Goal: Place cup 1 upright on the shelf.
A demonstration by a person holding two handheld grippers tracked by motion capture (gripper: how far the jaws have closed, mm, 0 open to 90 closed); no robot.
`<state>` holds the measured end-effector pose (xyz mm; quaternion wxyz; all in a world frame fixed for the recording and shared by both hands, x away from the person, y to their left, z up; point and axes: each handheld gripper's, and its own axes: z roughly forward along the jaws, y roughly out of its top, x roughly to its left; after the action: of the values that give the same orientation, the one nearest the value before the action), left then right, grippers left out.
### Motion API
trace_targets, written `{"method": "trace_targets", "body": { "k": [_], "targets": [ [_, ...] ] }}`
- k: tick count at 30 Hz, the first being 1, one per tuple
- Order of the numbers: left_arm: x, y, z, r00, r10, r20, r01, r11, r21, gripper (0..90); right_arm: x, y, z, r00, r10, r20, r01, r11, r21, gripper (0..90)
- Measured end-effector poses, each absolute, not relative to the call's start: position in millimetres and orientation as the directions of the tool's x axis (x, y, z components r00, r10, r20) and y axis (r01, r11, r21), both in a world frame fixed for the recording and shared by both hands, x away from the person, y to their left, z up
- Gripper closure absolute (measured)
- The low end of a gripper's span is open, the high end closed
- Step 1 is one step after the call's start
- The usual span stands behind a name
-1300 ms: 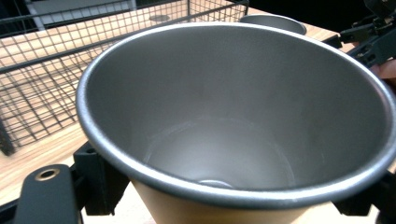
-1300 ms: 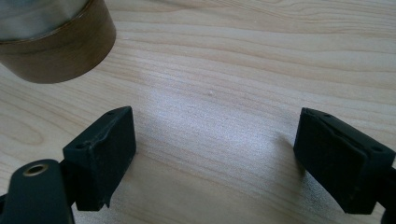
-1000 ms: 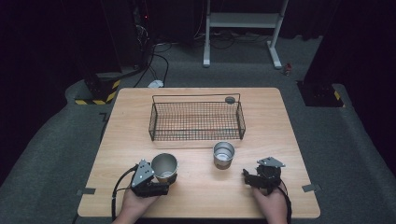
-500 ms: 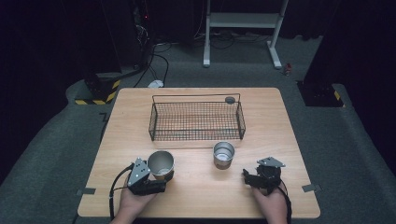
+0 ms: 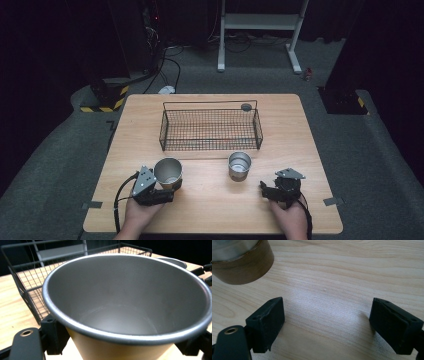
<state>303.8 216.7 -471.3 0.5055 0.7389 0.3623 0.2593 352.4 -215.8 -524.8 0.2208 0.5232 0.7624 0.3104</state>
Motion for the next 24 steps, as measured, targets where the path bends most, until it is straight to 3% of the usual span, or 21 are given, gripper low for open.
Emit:
{"method": "trace_targets", "body": {
  "k": [24],
  "targets": [
    [322.2,216.1,-445.6,0.588,0.808,-0.046,0.302,-0.166,0.939,16.4,352.3,-215.8,-524.8,-0.355,0.935,-0.012,0.661,0.26,0.704,12.8]
  ]
}}
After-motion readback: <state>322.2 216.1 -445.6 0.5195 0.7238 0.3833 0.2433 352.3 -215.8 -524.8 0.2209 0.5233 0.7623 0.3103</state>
